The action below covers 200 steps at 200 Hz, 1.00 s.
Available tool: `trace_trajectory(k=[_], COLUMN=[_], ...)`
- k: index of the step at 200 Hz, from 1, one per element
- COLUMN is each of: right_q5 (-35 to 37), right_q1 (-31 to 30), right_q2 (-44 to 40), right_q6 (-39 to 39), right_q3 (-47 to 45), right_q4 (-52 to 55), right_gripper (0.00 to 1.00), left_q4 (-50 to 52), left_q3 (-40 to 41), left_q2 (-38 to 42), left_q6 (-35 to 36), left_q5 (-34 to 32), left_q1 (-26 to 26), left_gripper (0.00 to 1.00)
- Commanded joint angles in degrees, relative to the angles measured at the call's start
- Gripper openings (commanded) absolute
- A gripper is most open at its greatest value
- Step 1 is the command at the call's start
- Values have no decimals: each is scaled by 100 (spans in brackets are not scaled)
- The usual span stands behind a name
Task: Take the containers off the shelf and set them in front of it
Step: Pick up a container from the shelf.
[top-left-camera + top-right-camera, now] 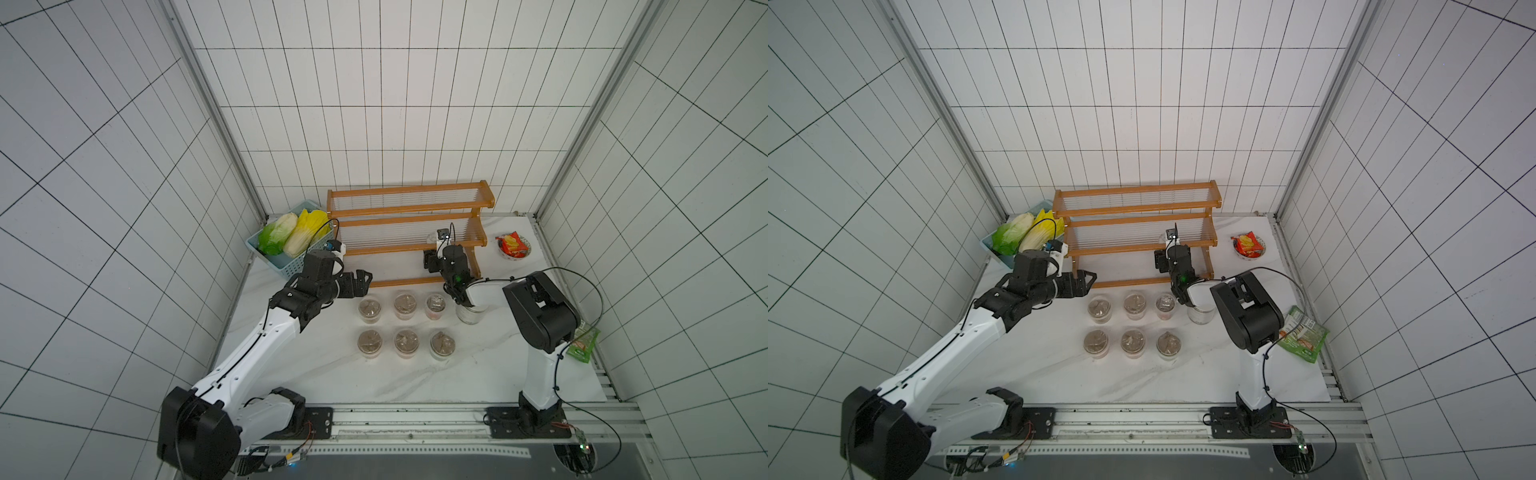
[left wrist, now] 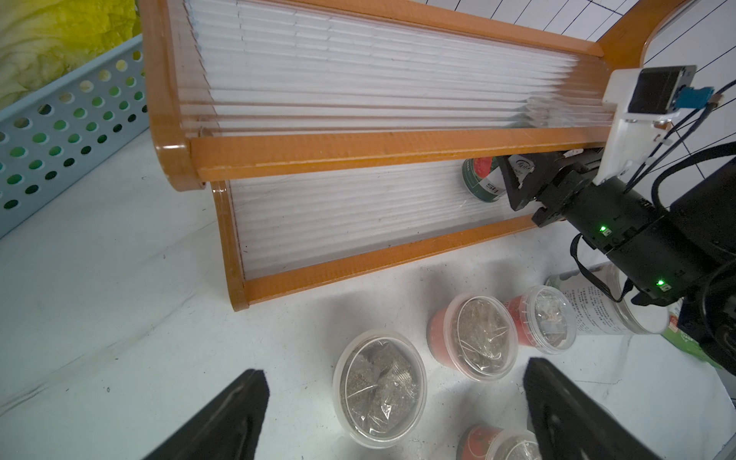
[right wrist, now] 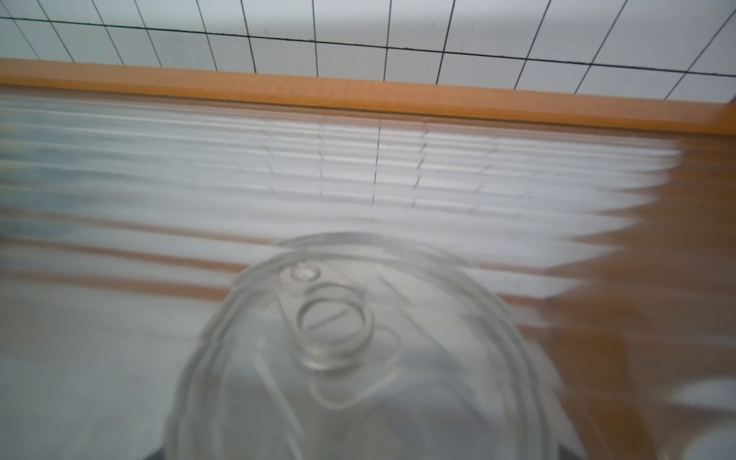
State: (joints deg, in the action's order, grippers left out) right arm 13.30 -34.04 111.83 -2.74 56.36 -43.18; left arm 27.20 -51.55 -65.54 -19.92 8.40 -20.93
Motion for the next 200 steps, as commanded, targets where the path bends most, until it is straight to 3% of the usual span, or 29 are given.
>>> trace_trajectory(k=[1, 200], right_q5=[-193, -721], right_q1=[-206, -1108], right_q2=[-355, -2149], right_q6=[134, 491], right_q3=[-246, -1374], right_q4=[-554, 107], right_gripper=[69, 69], left_q4=[-83, -83], left_q3=[-140, -147], left_q2=[14, 61], left_q6=[59, 50], left_q5=[-48, 3], left_q1=[19, 25], left_gripper=[99, 98])
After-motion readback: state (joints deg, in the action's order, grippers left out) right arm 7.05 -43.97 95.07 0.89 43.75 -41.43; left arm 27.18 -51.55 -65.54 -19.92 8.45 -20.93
